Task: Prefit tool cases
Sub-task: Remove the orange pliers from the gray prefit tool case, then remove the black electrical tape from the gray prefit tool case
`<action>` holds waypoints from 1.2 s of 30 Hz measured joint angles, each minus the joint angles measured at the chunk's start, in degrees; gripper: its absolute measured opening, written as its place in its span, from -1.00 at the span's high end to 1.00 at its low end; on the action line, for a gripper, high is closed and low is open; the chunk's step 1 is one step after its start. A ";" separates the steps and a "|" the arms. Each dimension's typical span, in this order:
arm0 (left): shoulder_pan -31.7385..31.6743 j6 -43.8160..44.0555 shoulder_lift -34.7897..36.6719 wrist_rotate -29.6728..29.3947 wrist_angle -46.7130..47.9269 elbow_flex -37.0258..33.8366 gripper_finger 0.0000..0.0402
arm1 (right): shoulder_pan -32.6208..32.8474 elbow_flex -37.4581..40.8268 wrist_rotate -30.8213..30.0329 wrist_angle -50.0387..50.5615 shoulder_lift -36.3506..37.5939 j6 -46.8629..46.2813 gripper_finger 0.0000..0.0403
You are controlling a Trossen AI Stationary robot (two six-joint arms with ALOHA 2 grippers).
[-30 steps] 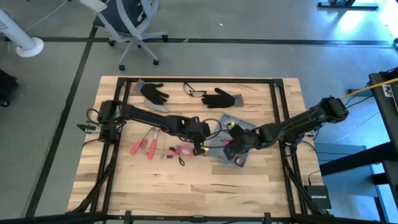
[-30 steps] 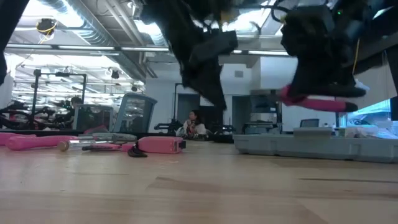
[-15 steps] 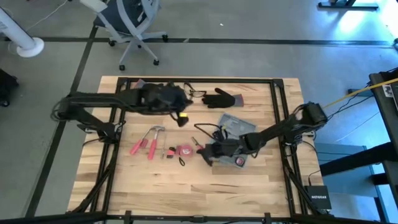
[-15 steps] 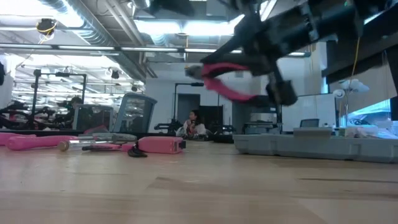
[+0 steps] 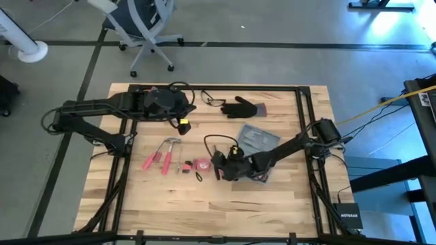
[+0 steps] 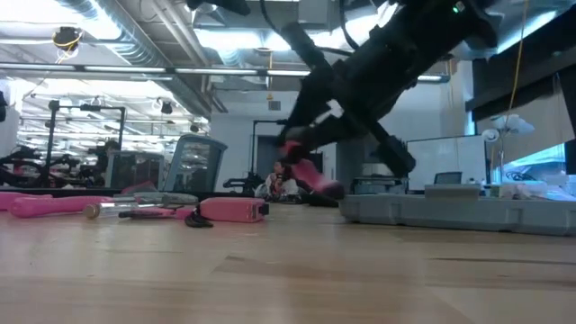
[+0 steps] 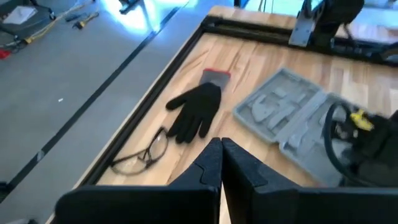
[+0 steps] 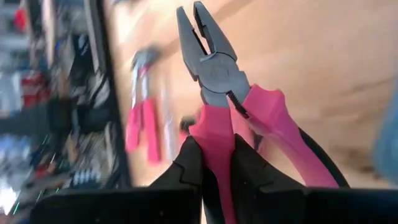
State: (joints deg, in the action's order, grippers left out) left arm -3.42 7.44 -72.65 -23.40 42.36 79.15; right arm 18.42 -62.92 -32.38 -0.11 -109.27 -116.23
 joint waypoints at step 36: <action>-0.02 -0.39 0.20 0.03 2.64 -0.02 1.00 | -0.81 -1.66 10.10 0.86 -2.93 3.80 -0.31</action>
State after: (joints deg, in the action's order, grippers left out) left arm -3.44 7.05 -72.44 -23.37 45.00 79.13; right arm 17.61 -64.58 -22.29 0.75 -112.21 -112.43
